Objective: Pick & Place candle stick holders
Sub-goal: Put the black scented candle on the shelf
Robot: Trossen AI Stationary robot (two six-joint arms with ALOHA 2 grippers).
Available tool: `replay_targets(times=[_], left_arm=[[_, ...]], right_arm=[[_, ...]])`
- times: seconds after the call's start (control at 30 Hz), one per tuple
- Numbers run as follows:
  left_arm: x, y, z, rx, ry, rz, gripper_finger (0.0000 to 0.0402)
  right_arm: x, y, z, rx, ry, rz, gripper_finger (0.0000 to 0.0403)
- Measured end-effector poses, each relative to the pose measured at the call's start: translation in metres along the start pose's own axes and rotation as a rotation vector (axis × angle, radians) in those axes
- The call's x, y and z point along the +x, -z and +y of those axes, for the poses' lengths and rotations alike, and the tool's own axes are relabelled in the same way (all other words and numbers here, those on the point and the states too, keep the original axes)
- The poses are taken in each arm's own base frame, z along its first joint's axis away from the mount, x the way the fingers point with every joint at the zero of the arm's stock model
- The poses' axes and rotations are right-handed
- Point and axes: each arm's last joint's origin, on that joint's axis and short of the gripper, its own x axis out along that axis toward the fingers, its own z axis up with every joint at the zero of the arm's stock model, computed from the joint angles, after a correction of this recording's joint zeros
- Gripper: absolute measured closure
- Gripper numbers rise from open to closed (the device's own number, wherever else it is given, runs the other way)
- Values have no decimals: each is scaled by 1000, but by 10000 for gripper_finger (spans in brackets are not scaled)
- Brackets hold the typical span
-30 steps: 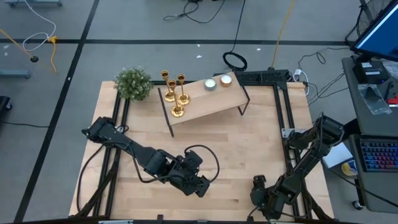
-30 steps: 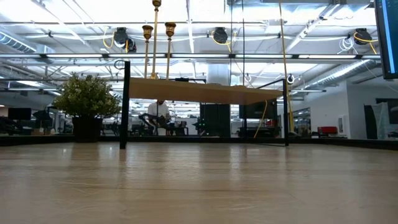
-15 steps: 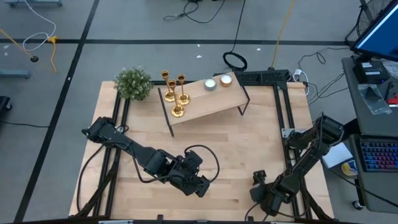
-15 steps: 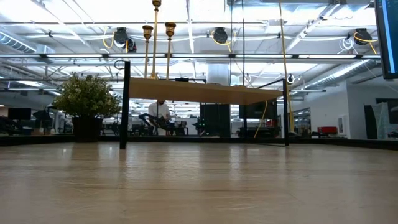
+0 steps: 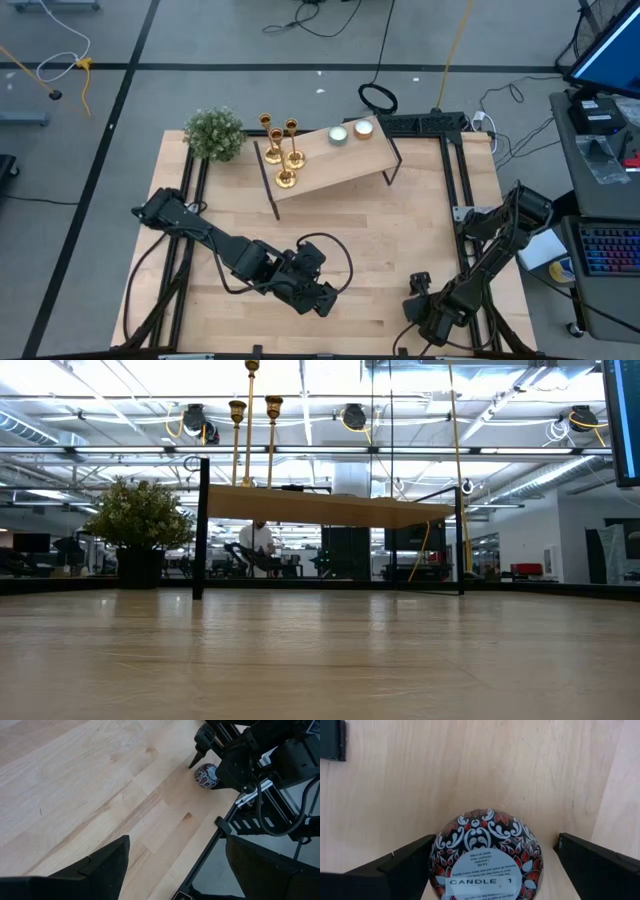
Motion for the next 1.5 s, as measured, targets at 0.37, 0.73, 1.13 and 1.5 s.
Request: replay_targets(times=[0.37,0.73,1.13,1.5], left_arm=[[0,0,0,5,-4,-14,76],[2,-5,2,19,-14,-30,76],[1,-5,2,92,-13,-30,76],[1,-5,2,132,-19,-44,76]], right_arm=[[0,1,-6,33,36,43,60],[0,-6,-15,50,46,46,112],[-51,-20,-40,172,30,-224,110],[-124,-33,-77,362,-50,-724,110]])
